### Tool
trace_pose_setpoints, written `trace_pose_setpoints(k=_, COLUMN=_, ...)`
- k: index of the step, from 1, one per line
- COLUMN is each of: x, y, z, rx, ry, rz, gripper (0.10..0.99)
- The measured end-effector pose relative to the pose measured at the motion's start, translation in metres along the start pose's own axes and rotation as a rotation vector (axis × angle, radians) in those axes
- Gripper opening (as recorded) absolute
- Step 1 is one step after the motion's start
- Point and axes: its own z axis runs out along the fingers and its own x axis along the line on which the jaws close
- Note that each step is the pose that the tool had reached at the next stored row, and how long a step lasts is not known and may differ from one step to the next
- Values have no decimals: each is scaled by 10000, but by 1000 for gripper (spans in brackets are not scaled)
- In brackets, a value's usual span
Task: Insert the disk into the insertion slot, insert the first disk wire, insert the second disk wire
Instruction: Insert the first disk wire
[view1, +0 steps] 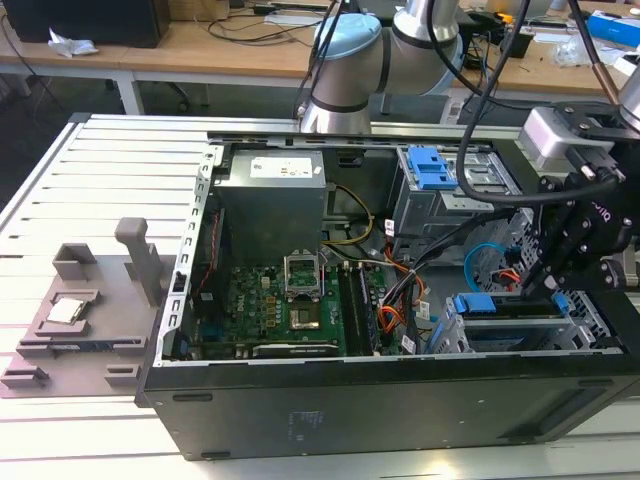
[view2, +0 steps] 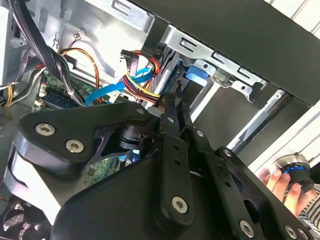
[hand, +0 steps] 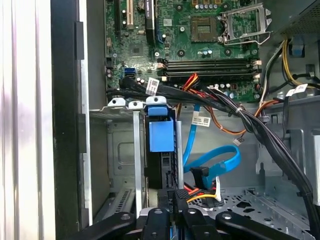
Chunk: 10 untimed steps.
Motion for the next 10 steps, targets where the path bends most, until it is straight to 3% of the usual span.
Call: trace_pose_setpoints(k=10, x=-3, y=-32, z=63, rx=-5, ry=2, rz=8, gripper=165)
